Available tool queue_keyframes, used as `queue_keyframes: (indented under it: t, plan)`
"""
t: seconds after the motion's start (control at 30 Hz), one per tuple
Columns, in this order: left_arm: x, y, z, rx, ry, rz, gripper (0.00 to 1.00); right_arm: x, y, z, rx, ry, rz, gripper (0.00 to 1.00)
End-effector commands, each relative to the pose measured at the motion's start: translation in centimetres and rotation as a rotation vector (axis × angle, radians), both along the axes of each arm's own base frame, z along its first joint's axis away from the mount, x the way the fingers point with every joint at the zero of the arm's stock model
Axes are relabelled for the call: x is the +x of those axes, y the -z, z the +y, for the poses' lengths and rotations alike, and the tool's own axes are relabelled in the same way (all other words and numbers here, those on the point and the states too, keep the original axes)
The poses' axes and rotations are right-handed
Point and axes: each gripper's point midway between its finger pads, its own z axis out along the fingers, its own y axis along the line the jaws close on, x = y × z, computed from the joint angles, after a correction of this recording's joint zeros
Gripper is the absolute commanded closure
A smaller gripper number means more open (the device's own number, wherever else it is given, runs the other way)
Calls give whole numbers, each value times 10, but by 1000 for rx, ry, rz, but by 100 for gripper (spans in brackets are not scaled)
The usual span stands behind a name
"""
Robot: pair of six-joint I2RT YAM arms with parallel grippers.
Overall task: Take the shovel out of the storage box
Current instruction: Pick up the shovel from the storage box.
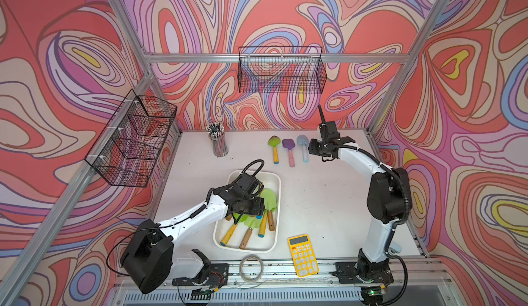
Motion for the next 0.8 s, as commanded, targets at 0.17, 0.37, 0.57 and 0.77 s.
queue_keyframes:
  t: [0.17,0.37,0.57,0.77]
  plan:
    - [5,9,30,148,-101,-25,52,-25,-8,15,40,-49,-6,59]
    - [6,21,28,171,-94,10,58,-31,2,25,34,-71,11,61]
    - [5,33,30,207,-82,41,59,-34,5,24,29,-69,16,61]
    - [5,39,26,224,-66,46,59,-37,10,25,34,-72,24,61]
